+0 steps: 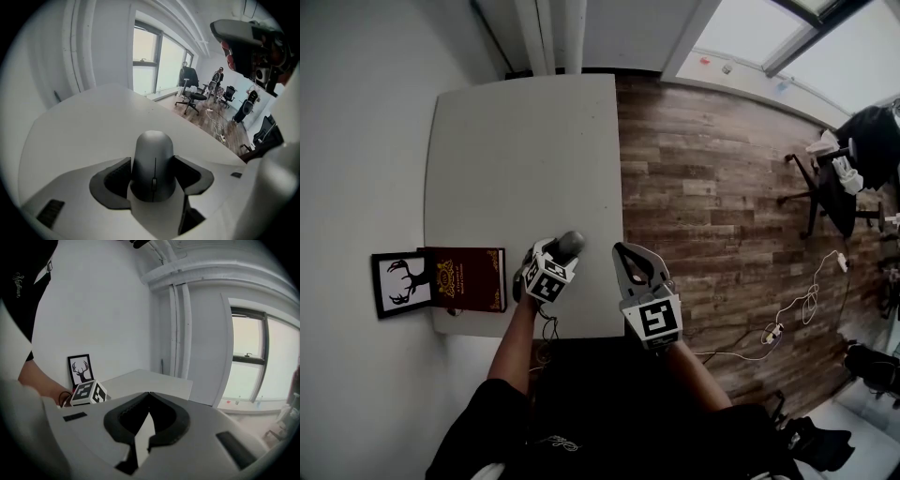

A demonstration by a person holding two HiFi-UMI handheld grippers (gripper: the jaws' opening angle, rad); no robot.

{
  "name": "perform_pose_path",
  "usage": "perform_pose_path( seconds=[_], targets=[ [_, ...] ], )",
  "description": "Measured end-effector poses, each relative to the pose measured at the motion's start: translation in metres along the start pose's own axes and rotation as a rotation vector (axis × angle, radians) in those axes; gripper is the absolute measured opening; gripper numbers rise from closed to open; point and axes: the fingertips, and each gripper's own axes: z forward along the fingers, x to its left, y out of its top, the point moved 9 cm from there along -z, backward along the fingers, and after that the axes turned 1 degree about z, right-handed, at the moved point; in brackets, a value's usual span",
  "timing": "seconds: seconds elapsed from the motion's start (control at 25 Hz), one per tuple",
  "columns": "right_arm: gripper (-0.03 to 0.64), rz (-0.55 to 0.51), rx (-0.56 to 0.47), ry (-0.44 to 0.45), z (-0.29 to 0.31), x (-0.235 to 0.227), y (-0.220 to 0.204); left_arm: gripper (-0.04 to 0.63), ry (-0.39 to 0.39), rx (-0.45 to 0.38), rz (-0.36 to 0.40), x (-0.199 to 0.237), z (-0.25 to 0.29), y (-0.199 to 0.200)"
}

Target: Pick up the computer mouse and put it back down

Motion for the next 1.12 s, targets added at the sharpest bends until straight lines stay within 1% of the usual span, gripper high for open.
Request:
perform_pose_path(
  seconds=[0.16, 0.24, 0.32, 0.4, 0.52, 0.56, 0.64, 0.68, 0.72, 0.76, 0.8, 0.84, 0.88, 0.92, 0.96, 1.0, 1.04, 1.12],
  targets=[
    [0.02, -0.003, 0.044, 0.021, 0.01, 0.002, -0.007, 0.282, 0.033, -0.05, -0.03, -0.002, -0.003, -0.003],
    [0.02, -0.008, 0.054, 0.033, 0.013, 0.002, -0.01, 0.281, 0.028, -0.081, -0.079, -0.003, -0.006, -0.003],
    [0.02, -0.004, 0.061, 0.043, 0.017, 0.003, -0.013, 0.279, 0.004, -0.107, -0.151, -0.002, -0.008, -0.005],
    [0.02, -0.016, 0.069, 0.052, 0.021, 0.006, -0.015, 0.278, -0.032, -0.136, -0.245, 0.0, -0.008, -0.009],
    [0.02, -0.117, 0.107, 0.067, 0.027, 0.013, -0.025, 0.278, -0.098, -0.185, -0.385, 0.004, -0.012, -0.016],
    [0.02, -0.139, 0.129, 0.078, 0.029, 0.016, -0.028, 0.278, -0.114, -0.196, -0.417, 0.005, -0.014, -0.018],
    [0.021, -0.168, 0.181, 0.123, 0.036, 0.023, -0.037, 0.276, -0.132, -0.206, -0.445, 0.007, -0.019, -0.02],
    [0.021, -0.205, 0.211, 0.155, 0.041, 0.027, -0.044, 0.276, -0.14, -0.21, -0.449, 0.007, -0.021, -0.021],
    [0.032, -0.28, 0.244, 0.19, 0.047, 0.032, -0.053, 0.275, -0.15, -0.216, -0.456, 0.007, -0.024, -0.022],
    [0.123, -0.396, 0.28, 0.228, 0.054, 0.039, -0.063, 0.273, -0.161, -0.231, -0.472, 0.009, -0.027, -0.024],
    [0.252, -0.54, 0.313, 0.265, 0.06, 0.047, -0.075, 0.252, -0.168, -0.258, -0.498, 0.012, -0.031, -0.025],
    [0.296, -0.685, 0.335, 0.299, 0.067, 0.054, -0.088, 0.016, -0.167, -0.29, -0.529, 0.016, -0.036, -0.027],
    [0.309, -0.803, 0.342, 0.334, 0.074, 0.06, -0.101, -0.002, -0.157, -0.311, -0.545, 0.019, -0.039, -0.029],
    [0.311, -0.884, 0.338, 0.37, 0.082, 0.067, -0.111, -0.001, -0.137, -0.304, -0.529, 0.021, -0.04, -0.03],
    [0.325, -0.932, 0.325, 0.399, 0.089, 0.072, -0.119, -0.001, -0.109, -0.275, -0.485, 0.022, -0.04, -0.032],
    [0.328, -0.957, 0.311, 0.419, 0.095, 0.075, -0.122, -0.001, -0.087, -0.246, -0.44, 0.021, -0.04, -0.034],
    [0.328, -0.965, 0.304, 0.431, 0.1, 0.077, -0.123, -0.001, -0.079, -0.233, -0.42, 0.02, -0.04, -0.035],
    [0.328, -0.945, 0.304, 0.443, 0.108, 0.075, -0.118, -0.001, -0.092, -0.249, -0.445, 0.023, -0.043, -0.036]
  ],
)
